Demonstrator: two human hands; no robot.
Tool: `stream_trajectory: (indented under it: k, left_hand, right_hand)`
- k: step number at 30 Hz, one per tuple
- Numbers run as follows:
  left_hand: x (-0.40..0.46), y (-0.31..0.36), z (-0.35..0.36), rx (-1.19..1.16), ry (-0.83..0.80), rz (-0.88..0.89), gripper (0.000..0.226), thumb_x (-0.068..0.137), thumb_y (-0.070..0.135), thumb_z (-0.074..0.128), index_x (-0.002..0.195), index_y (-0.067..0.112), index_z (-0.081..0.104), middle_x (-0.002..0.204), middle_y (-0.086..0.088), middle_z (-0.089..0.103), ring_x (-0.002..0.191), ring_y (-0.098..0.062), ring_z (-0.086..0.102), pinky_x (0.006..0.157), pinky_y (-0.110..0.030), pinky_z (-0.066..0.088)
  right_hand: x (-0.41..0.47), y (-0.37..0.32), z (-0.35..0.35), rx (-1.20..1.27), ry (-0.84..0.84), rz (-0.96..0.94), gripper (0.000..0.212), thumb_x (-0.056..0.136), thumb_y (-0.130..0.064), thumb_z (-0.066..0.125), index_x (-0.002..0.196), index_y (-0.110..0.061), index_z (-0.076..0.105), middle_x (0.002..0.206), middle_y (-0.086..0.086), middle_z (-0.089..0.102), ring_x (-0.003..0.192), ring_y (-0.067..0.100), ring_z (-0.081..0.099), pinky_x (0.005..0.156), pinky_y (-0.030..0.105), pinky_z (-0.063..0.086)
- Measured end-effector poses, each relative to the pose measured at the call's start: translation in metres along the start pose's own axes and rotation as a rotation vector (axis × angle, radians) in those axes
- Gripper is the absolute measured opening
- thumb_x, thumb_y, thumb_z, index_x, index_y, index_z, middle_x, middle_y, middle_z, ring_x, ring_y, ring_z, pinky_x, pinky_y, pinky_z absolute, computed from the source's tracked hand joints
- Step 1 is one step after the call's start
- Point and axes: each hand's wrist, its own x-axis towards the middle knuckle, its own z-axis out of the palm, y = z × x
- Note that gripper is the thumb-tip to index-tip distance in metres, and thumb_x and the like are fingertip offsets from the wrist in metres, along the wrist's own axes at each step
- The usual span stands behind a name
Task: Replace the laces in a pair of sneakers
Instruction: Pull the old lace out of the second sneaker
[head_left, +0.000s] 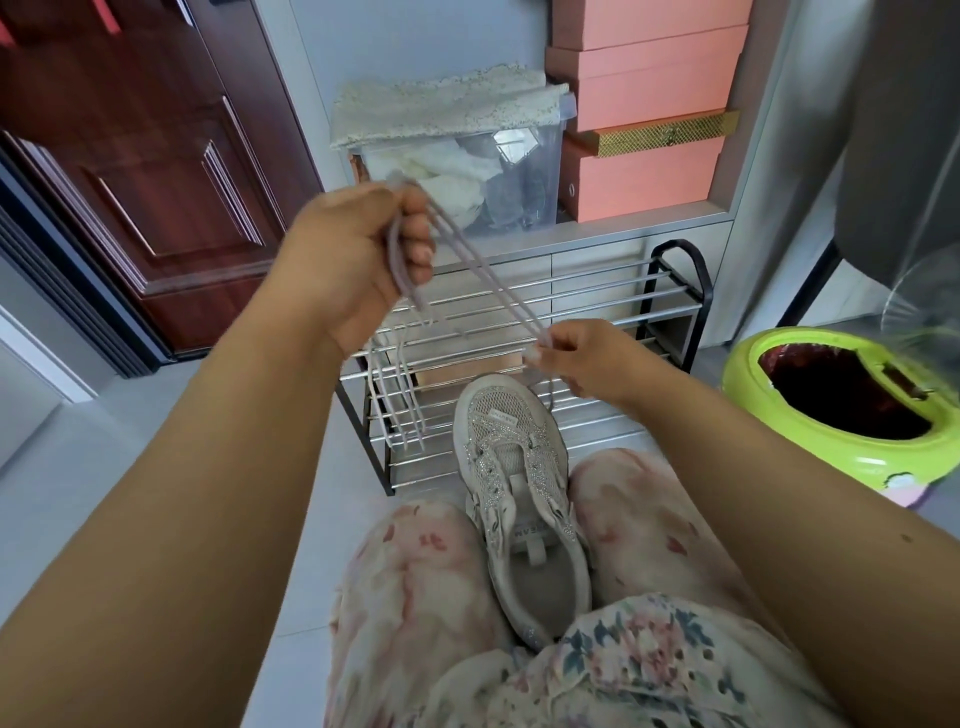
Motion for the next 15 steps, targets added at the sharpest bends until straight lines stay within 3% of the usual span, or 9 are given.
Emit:
stream_trajectory:
  k: [4, 8, 10, 11, 13, 15]
  left_hand:
    - [0.006, -0.003, -0.042, -0.026, 0.214, 0.003, 0.037, 0.103, 0.022, 0.034, 0.074, 0.014, 0.054, 0.055, 0.003, 0.056, 0.05, -0.009, 0.051, 0.053, -0.022, 0.047]
    - [0.012, -0.024, -0.042, 0.267, 0.352, -0.155, 0.036, 0.102, 0.019, 0.036, 0.074, 0.011, 0.056, 0.049, 0.004, 0.062, 0.044, -0.006, 0.057, 0.049, -0.019, 0.052]
    - [0.011, -0.036, -0.024, 0.391, 0.277, -0.229, 0.033, 0.1, 0.013, 0.037, 0.075, 0.009, 0.057, 0.053, 0.003, 0.065, 0.041, -0.004, 0.056, 0.045, -0.018, 0.048]
    - [0.009, -0.043, -0.016, 0.472, 0.205, -0.21, 0.03, 0.1, 0.013, 0.039, 0.078, 0.009, 0.06, 0.065, 0.0, 0.07, 0.046, -0.004, 0.058, 0.045, -0.018, 0.046]
    - [0.004, -0.056, -0.001, 0.661, 0.048, -0.167, 0.028, 0.1, 0.021, 0.044, 0.085, 0.015, 0.067, 0.087, 0.0, 0.073, 0.058, -0.004, 0.06, 0.048, -0.018, 0.045]
    - [0.001, -0.066, 0.016, 0.76, -0.091, -0.178, 0.028, 0.099, 0.032, 0.047, 0.085, 0.025, 0.07, 0.091, 0.001, 0.073, 0.063, -0.005, 0.058, 0.057, -0.023, 0.046]
  right_hand:
    - [-0.012, 0.032, -0.037, -0.08, 0.088, 0.154, 0.021, 0.086, -0.029, 0.067, 0.077, -0.009, 0.065, 0.046, -0.008, 0.047, 0.041, 0.008, 0.041, 0.043, 0.016, 0.035]
    - [-0.02, 0.024, -0.06, -0.242, 0.086, 0.173, 0.022, 0.089, -0.03, 0.063, 0.077, -0.012, 0.065, 0.056, -0.003, 0.052, 0.046, 0.01, 0.043, 0.044, 0.017, 0.035]
    - [-0.022, 0.006, -0.062, -0.453, 0.033, 0.091, 0.024, 0.089, -0.034, 0.062, 0.069, -0.022, 0.058, 0.061, -0.004, 0.053, 0.051, 0.009, 0.045, 0.048, 0.022, 0.032]
    - [-0.023, -0.004, -0.06, -0.559, -0.014, 0.032, 0.024, 0.089, -0.035, 0.061, 0.068, -0.025, 0.055, 0.065, -0.005, 0.053, 0.055, 0.007, 0.045, 0.05, 0.024, 0.03]
    - [-0.026, -0.022, -0.055, -0.701, -0.11, -0.072, 0.019, 0.089, -0.034, 0.06, 0.073, -0.024, 0.057, 0.073, -0.007, 0.054, 0.061, 0.005, 0.045, 0.053, 0.024, 0.03]
    - [-0.027, -0.032, -0.051, -0.707, -0.149, -0.144, 0.016, 0.088, -0.034, 0.062, 0.079, -0.022, 0.06, 0.076, -0.005, 0.056, 0.062, 0.006, 0.046, 0.054, 0.024, 0.033]
